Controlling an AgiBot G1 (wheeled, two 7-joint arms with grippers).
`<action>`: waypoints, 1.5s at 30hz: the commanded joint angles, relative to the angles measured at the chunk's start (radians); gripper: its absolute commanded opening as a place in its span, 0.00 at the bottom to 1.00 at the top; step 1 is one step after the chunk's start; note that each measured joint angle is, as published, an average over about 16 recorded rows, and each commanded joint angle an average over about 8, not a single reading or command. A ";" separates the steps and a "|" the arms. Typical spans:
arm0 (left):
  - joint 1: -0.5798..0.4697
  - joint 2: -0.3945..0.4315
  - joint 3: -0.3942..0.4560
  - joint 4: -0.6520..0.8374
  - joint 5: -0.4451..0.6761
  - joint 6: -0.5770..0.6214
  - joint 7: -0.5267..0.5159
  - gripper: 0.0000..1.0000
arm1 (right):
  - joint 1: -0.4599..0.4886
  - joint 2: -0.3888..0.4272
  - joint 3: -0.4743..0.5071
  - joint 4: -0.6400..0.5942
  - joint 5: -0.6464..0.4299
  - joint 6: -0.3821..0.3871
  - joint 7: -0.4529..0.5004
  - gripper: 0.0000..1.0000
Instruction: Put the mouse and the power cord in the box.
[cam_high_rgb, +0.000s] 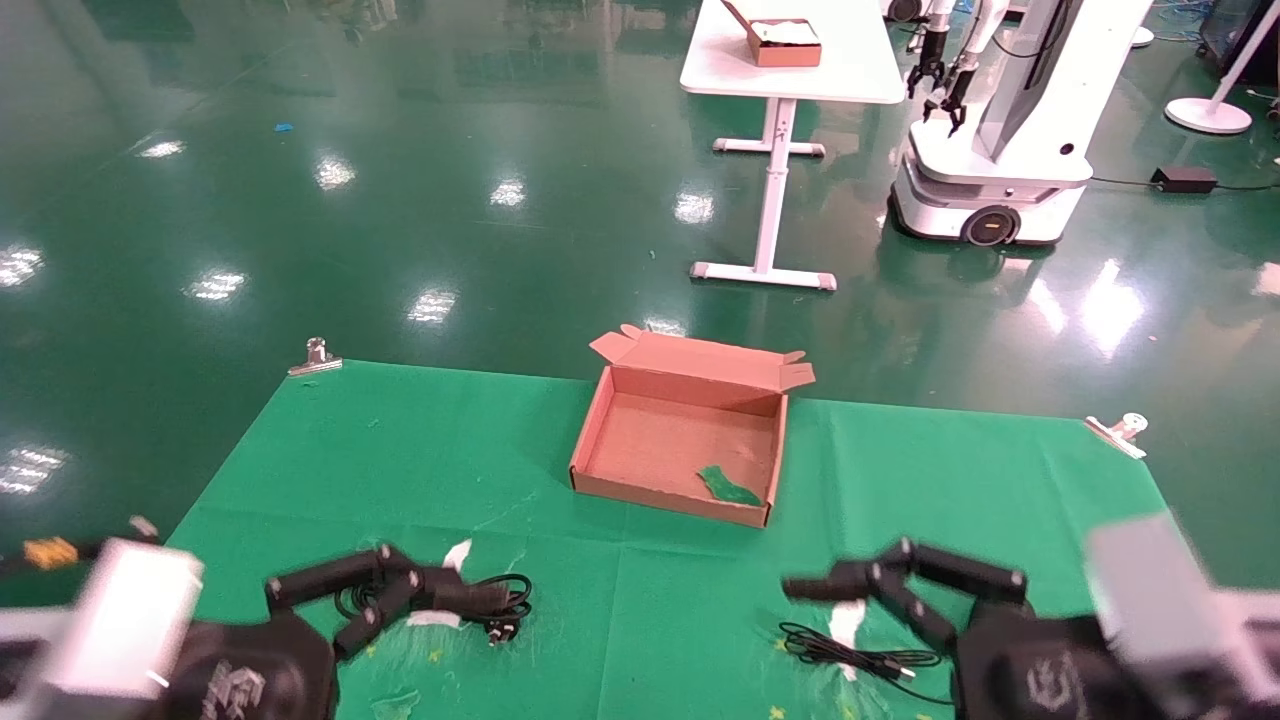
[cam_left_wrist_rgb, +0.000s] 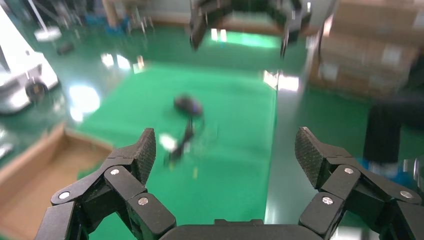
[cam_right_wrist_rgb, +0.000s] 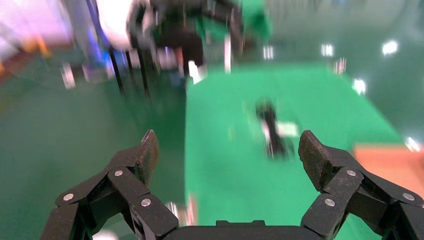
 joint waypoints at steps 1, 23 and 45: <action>-0.016 -0.011 0.021 -0.015 0.059 0.005 0.004 1.00 | 0.007 0.021 -0.018 0.017 -0.055 0.000 0.008 1.00; -0.217 0.168 0.213 -0.007 0.651 -0.127 0.021 1.00 | 0.126 -0.007 -0.137 0.003 -0.382 0.030 0.147 1.00; -0.289 0.532 0.462 0.236 1.467 -0.303 -0.337 1.00 | 0.117 0.022 -0.128 0.019 -0.367 0.030 0.153 1.00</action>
